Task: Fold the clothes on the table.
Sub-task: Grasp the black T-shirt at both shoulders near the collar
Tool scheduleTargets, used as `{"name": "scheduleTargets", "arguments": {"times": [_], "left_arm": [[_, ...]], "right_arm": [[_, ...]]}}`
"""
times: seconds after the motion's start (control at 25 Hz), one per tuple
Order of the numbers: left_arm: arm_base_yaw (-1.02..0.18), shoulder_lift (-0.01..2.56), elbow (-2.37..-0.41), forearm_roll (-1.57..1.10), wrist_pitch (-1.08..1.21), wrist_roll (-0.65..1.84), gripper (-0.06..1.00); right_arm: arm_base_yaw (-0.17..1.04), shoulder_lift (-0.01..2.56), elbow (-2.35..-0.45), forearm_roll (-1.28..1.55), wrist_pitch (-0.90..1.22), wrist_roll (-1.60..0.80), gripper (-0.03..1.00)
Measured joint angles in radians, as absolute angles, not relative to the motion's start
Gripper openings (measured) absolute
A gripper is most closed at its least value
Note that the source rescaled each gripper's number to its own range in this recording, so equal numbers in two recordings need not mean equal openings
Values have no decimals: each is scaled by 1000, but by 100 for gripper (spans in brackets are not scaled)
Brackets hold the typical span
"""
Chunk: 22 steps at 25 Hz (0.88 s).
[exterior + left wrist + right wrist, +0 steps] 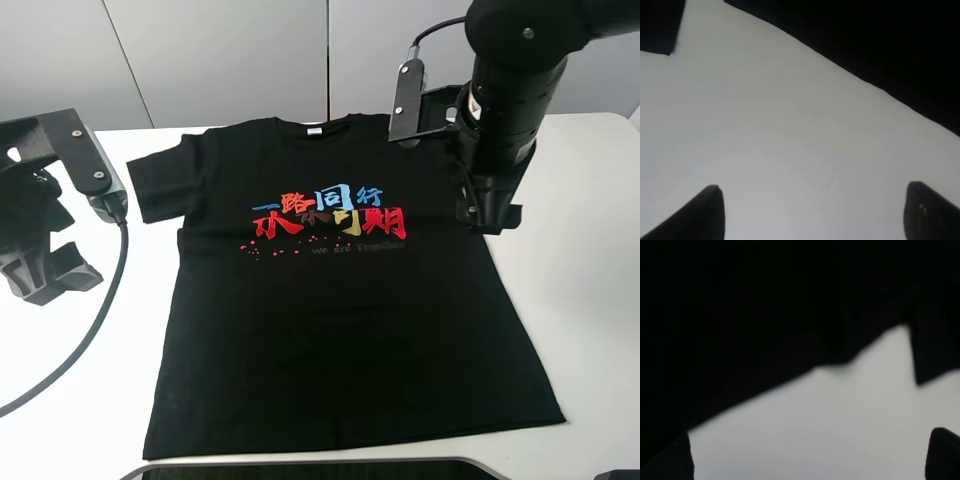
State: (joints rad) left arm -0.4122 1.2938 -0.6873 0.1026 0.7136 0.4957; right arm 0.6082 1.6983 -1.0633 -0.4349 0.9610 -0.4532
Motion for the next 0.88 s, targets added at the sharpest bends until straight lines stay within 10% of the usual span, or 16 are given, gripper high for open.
{"name": "scheduleTargets", "arguments": {"times": [0.88], "left_arm": [[-414,1732,-949,340,698,500,100]], "right_arm": [[290,1881,-1194,84,920,-912,100]]}}
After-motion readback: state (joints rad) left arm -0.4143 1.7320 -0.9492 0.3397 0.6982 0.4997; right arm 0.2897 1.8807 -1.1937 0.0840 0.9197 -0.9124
